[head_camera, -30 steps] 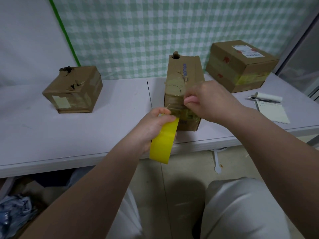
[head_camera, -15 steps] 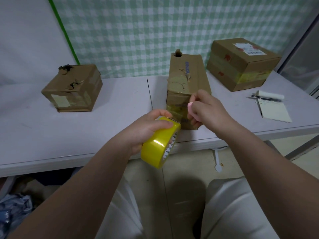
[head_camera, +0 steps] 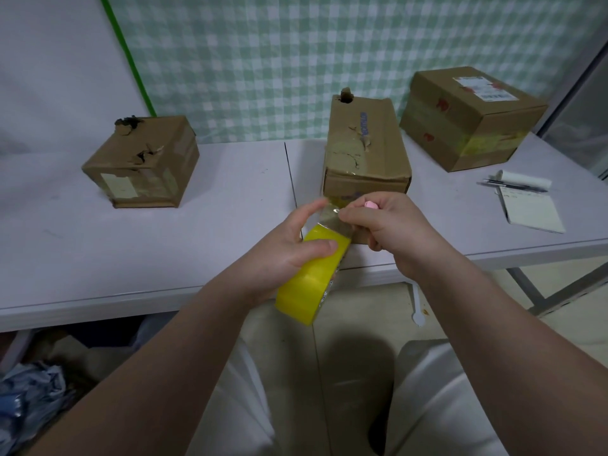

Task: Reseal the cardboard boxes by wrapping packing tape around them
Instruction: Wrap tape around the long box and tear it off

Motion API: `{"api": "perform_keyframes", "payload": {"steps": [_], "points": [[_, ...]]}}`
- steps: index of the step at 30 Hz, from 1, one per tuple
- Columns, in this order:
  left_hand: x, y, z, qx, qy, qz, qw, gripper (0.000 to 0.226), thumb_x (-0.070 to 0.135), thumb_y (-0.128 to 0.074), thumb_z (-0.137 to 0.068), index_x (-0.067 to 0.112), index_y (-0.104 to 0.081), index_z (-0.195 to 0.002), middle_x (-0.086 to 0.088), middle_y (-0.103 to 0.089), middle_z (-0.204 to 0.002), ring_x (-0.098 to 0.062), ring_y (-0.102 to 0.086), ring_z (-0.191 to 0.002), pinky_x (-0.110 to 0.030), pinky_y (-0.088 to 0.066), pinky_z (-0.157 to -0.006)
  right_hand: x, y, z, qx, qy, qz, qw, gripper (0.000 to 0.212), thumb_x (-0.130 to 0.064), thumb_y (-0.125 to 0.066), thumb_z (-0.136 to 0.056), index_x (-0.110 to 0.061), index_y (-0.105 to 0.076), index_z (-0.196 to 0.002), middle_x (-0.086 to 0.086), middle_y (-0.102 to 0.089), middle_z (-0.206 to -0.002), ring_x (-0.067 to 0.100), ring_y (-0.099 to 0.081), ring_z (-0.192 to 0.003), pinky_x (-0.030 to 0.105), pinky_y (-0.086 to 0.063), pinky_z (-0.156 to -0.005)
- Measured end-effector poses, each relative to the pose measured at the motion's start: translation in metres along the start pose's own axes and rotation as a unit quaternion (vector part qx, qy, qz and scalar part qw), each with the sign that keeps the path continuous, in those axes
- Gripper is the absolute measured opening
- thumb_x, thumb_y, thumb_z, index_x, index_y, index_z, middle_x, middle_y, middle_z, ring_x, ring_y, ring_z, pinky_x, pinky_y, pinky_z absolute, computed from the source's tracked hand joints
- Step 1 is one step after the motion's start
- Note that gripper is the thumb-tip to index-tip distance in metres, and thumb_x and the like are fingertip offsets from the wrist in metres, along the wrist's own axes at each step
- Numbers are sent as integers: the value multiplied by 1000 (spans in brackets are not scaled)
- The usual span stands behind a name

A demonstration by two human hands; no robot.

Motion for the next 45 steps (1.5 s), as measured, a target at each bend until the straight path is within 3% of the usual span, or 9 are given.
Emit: {"api": "perform_keyframes", "payload": {"steps": [3, 11, 17, 22, 27, 30, 36, 41, 45], "points": [[0, 2, 4, 17, -26, -23, 999, 67, 15, -61, -90, 49, -28, -139, 15, -61, -100, -21, -69, -88, -33, -57, -75, 2, -2, -1, 11, -13, -27, 999, 22, -1, -65, -84, -8, -60, -64, -6, -48, -44, 3, -39, -36, 14, -29, -37], [-1, 7, 9, 15, -12, -54, 998, 50, 37, -63, -73, 46, -49, -120, -1, -63, -111, -26, -66, -95, -42, -56, -81, 1, -9, 0, 4, 3, -56, 998, 19, 1, -63, -84, -7, -60, -67, -7, -49, -44, 2, -42, -36, 13, -32, -38], [3, 13, 10, 6, -23, -52, 998, 30, 15, -59, -90, 38, -55, -108, 2, -65, -100, -9, -67, -74, -26, -56, -66, 0, -12, -4, 16, 48, -17, 999, 18, -3, -69, -80, -12, -65, -65, -1, -58, -57, 11, -51, -53, 30, -49, -58], [16, 22, 6, 70, -52, -72, 994, 31, 15, -64, -87, 33, -57, -111, -2, -68, -89, -16, -67, -71, -29, -54, -63, -14, -12, -4, 93, 111, 110, 983, 14, -28, -81, -73, -17, -72, -71, -9, -59, -55, 3, -51, -45, 19, -43, -48], [16, 40, -8, 189, -84, -243, 948, 33, 24, -67, -84, 35, -58, -114, 10, -56, -81, -15, -54, -76, -27, -40, -64, -29, 2, -7, 207, 133, 198, 949, 25, -37, -78, -75, -20, -71, -92, -10, -59, -77, 6, -59, -74, 12, -46, -59], [7, 47, -15, 251, -60, -410, 875, 39, 29, -62, -85, 32, -53, -123, 5, -51, -89, -23, -53, -93, -28, -36, -72, -35, 18, -15, 262, 137, 246, 923, 24, -36, -73, -79, -22, -72, -98, -5, -66, -90, 11, -61, -88, 27, -52, -77], [-18, 39, -33, 216, -9, -557, 802, 50, 36, -56, -88, 30, -41, -135, -4, -62, -114, -27, -56, -111, -35, -45, -80, -43, 27, -32, 243, 176, 299, 906, 32, -23, -60, -91, -23, -58, -123, -6, -53, -93, 15, -54, -92, 32, -48, -85], [-24, 33, -42, 186, 29, -583, 790, 61, 39, -55, -89, 30, -29, -144, -6, -60, -118, -27, -55, -111, -36, -46, -77, -45, 36, -43, 254, 219, 325, 884, 33, -16, -60, -90, -22, -60, -122, -3, -56, -93, 11, -48, -84, 21, -36, -70], [5, 29, -45, 271, -63, -544, 792, 73, 53, -57, -85, 29, -25, -147, -13, -45, -125, -33, -38, -119, -42, -39, -92, -40, 41, -50, 242, 210, 394, 862, 39, -8, -45, -93, -29, -59, -122, 4, -50, -118, 21, -51, -91, 32, -42, -71]]}}
Point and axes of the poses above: each hand's wrist, its own z-axis away from the middle knuckle, its own y-axis out of the back of the hand, x = y × z, the point moved 2 cm from there along -z, towards the middle knuckle
